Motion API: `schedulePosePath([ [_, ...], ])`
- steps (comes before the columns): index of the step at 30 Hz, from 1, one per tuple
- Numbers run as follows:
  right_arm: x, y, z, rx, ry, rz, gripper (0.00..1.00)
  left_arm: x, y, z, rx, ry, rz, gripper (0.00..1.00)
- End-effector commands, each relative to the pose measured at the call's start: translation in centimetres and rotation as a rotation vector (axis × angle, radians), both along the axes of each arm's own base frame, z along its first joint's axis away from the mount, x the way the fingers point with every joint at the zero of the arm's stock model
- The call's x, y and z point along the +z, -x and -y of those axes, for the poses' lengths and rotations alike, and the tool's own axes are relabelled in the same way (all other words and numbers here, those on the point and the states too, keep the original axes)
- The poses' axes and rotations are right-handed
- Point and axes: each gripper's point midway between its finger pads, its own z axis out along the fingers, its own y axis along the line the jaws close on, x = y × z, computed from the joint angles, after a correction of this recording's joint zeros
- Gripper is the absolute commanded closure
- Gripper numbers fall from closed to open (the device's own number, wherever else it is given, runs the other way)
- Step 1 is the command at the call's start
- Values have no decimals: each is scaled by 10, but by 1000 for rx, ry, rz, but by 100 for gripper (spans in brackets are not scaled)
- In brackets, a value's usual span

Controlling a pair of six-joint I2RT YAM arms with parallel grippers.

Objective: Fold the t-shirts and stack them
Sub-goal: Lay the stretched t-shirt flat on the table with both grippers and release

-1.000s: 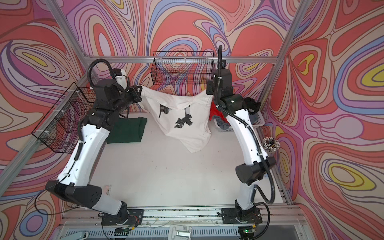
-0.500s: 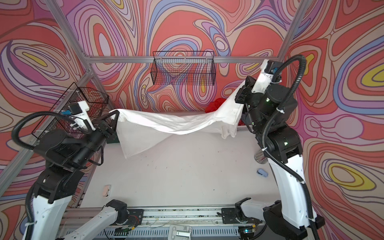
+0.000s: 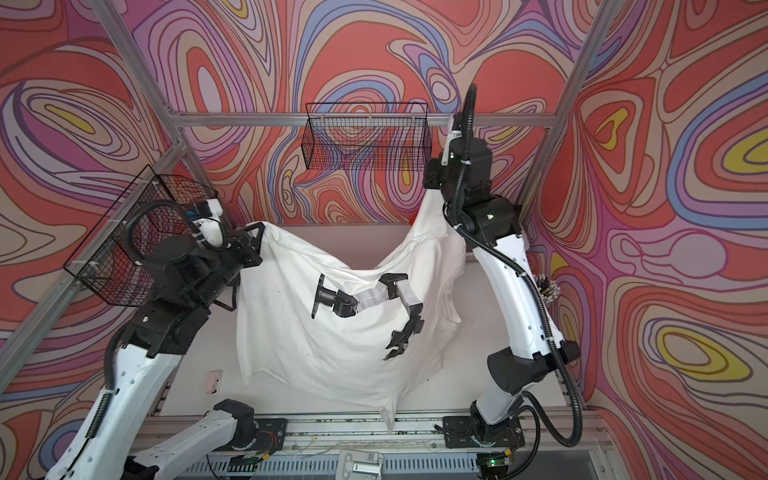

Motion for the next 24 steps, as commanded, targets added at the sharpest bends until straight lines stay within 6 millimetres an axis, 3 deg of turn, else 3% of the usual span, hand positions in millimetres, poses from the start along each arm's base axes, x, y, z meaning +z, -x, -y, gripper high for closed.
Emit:
schedulePosePath([
  [1, -43, -7, -19, 55, -31, -67, 100, -33, -19, -7, 62, 10, -56, 100],
  [4, -96, -15, -25, 49, -28, -129, 100, -75, -40, -9, 102, 1, -109, 100],
  [9, -158, -31, -35, 57, -14, -226, 100, -129, -77, -11, 111, 17, -228, 100],
  [14, -196, -53, -42, 38, -5, -267, 100, -165, -107, -18, 141, 15, -306, 100],
  [19, -239, -78, -35, -61, 40, -316, 100, -185, -129, -28, 165, 40, -333, 100],
  [24, -257, -102, -20, -205, 73, -318, 100, -198, -153, -41, 191, 39, -354, 100],
])
